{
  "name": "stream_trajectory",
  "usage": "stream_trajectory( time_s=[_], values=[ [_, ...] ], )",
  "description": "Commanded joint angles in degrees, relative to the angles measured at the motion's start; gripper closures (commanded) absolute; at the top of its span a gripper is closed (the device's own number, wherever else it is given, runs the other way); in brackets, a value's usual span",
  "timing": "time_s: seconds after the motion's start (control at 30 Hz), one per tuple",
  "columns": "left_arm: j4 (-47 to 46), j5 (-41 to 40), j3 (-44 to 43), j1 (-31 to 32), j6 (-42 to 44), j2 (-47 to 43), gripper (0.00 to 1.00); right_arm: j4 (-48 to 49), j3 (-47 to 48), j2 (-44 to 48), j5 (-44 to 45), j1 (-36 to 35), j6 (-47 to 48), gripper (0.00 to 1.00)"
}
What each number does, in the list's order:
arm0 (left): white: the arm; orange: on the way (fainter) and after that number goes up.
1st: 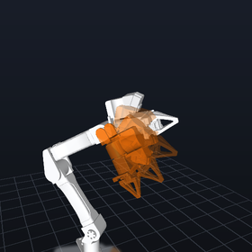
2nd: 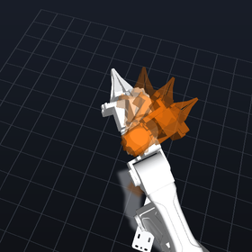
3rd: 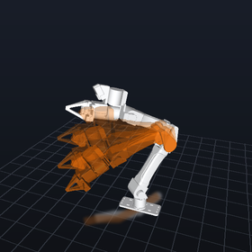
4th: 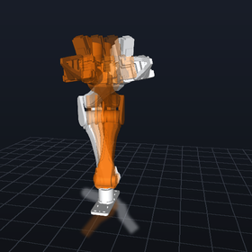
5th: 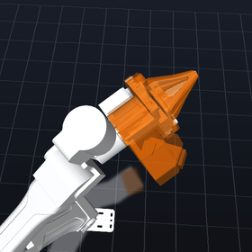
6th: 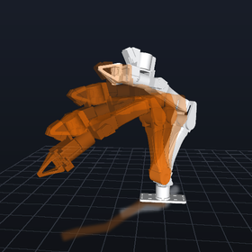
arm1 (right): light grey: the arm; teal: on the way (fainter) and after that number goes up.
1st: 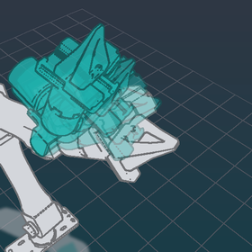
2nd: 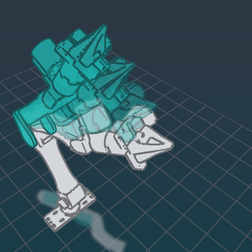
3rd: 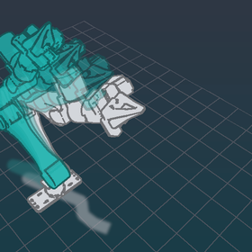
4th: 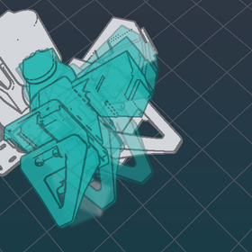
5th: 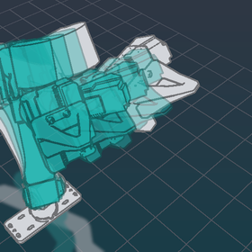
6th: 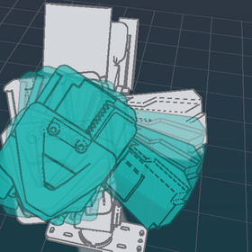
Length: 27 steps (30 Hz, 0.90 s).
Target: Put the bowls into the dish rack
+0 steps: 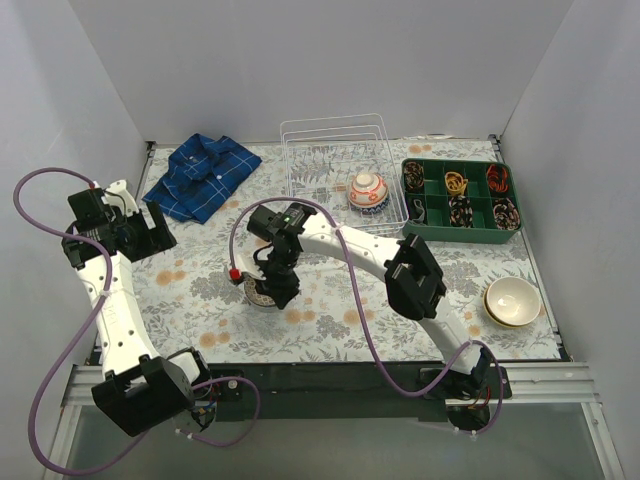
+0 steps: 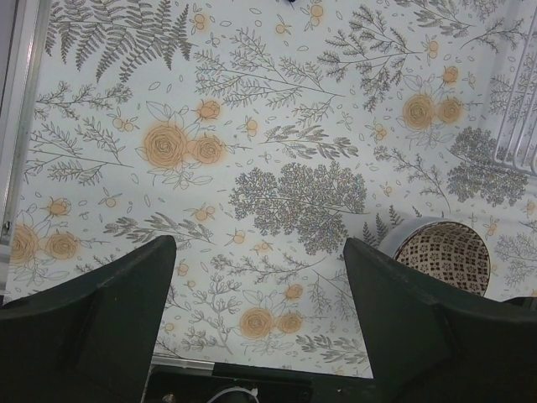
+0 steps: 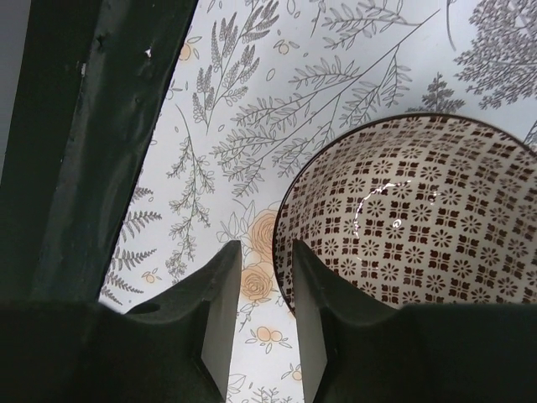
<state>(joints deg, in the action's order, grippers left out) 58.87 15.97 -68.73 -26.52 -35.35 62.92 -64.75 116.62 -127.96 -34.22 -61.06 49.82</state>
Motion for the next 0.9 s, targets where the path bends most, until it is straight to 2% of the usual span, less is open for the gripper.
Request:
stream_trajectory(
  time_s=[0.0, 0.07, 0.13, 0.4, 0.57, 0.77, 0.87],
  values=[
    [-0.7, 0.8, 0.6, -0.2, 0.5, -0.8, 0.19, 0.1, 3.8, -1.1, 0.0, -0.3, -1.4, 0.63],
    [-0.8, 0.7, 1.0, -0.2, 0.8, -0.8, 0.19, 0.2, 4.1, -1.2, 0.0, -0.3, -1.4, 0.68],
    [-1.0, 0.8, 1.2, -0.1, 0.8, -0.9, 0.19, 0.3, 4.1, -1.4, 0.5, -0.4, -1.8, 0.68],
    [-1.2, 1.2, 1.6, -0.2, 0.9, -0.8, 0.19, 0.9, 3.4, -1.7, 1.6, -0.7, -2.0, 0.59],
    [-1.4, 1.2, 1.8, -0.2, 1.0, -1.0, 0.19, 1.4, 3.8, -2.6, 2.2, -0.8, -2.4, 0.59],
    [-1.5, 1.2, 2.0, -0.2, 1.1, -1.0, 0.19, 1.5, 3.9, -3.2, 2.7, -0.9, -2.5, 0.64],
    [-1.6, 1.3, 2.0, -0.2, 1.1, -1.0, 0.19, 1.5, 3.7, -3.0, 2.4, -0.9, -2.5, 0.7]
  ],
)
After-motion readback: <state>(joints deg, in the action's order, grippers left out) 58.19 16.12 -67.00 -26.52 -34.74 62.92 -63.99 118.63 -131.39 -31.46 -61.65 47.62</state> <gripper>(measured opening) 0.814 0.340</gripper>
